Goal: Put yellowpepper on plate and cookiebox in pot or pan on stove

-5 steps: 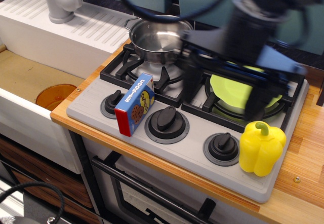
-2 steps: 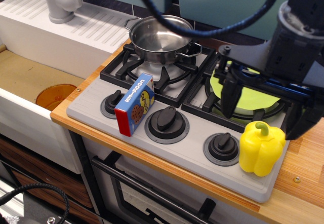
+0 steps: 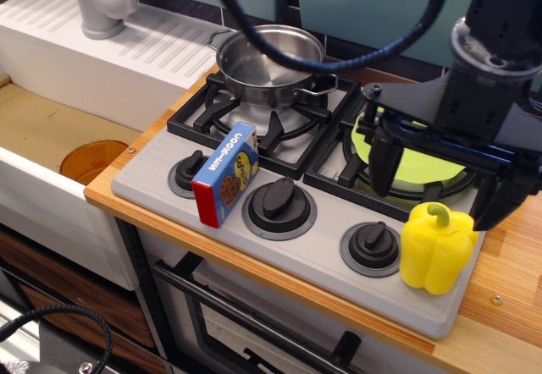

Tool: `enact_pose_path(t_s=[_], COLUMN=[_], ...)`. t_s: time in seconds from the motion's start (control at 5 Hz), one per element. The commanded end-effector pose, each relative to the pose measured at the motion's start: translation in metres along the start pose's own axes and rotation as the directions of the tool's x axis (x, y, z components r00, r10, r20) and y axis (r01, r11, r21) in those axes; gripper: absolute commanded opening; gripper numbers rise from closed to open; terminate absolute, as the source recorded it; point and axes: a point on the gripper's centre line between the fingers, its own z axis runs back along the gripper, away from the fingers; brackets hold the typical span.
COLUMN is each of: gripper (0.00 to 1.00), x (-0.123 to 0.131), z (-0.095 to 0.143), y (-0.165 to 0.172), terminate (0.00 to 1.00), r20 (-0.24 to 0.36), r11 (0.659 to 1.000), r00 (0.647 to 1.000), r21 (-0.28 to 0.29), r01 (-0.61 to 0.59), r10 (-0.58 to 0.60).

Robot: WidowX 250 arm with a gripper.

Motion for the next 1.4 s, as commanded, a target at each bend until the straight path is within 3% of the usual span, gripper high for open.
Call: enact_pose_path(t_s=[0.0,1.2], gripper=[1.0,1.0], x=[0.006,0.01], z=[-0.009,-0.057], y=[-0.005,-0.024], terminate=[0.0,0.0], r20=[0.071,0.119], r11=[1.0,0.995], r00=[0.997,0.989], r21=[0.0,-0.053], r01=[-0.027,-0.085], r10=[0.027,0.091])
